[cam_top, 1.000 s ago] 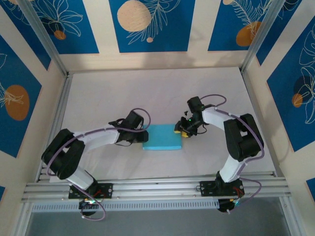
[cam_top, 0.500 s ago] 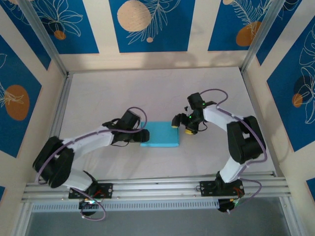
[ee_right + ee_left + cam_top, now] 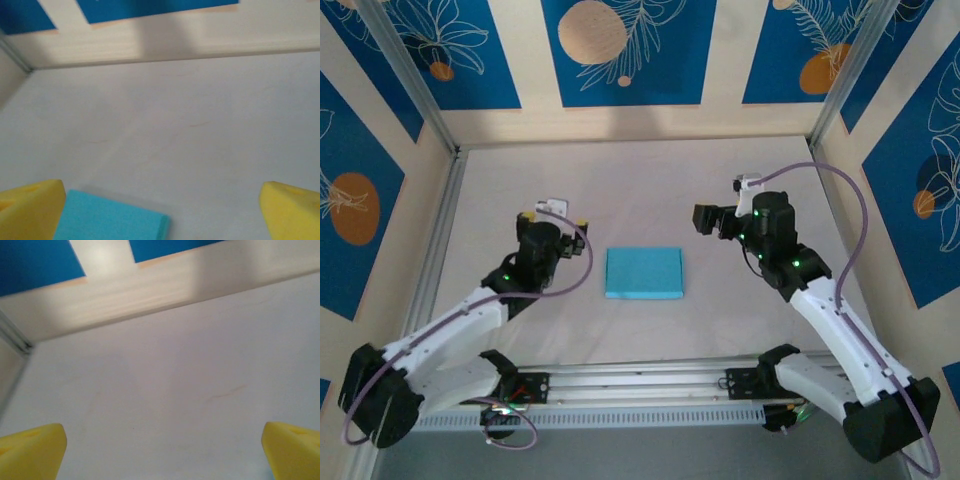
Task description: Fold the paper box
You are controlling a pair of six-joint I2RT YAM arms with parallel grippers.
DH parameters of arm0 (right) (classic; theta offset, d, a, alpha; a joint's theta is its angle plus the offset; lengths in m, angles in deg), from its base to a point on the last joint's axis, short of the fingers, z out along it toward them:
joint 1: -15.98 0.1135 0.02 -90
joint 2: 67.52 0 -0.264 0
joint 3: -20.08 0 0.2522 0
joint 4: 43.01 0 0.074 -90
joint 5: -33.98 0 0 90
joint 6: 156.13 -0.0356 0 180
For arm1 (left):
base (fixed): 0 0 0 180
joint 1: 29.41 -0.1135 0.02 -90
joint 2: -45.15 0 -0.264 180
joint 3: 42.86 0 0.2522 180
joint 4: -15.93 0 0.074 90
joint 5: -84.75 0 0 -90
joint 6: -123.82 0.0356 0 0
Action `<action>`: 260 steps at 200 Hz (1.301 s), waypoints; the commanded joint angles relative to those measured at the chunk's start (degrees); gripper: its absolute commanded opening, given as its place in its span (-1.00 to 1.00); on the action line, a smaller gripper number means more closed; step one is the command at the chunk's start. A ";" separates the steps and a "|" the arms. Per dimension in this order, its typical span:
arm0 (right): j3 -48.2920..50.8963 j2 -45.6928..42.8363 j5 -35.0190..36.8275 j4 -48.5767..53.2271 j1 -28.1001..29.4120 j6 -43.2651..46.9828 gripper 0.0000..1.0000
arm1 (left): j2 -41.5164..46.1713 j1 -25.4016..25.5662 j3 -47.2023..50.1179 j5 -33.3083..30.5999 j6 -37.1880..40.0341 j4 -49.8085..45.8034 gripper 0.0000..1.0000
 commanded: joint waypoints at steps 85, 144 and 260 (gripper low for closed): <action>31.91 14.62 2.70 -53.75 -17.74 6.42 0.98 | -20.32 -25.55 8.73 19.59 2.03 28.93 1.00; 24.01 32.99 -11.02 -59.93 -20.29 9.71 0.99 | -28.25 -30.76 12.32 30.07 0.63 42.42 1.00; 24.17 32.56 -11.53 -59.48 -20.69 9.57 0.99 | -28.41 -30.13 12.34 30.28 1.68 43.53 1.00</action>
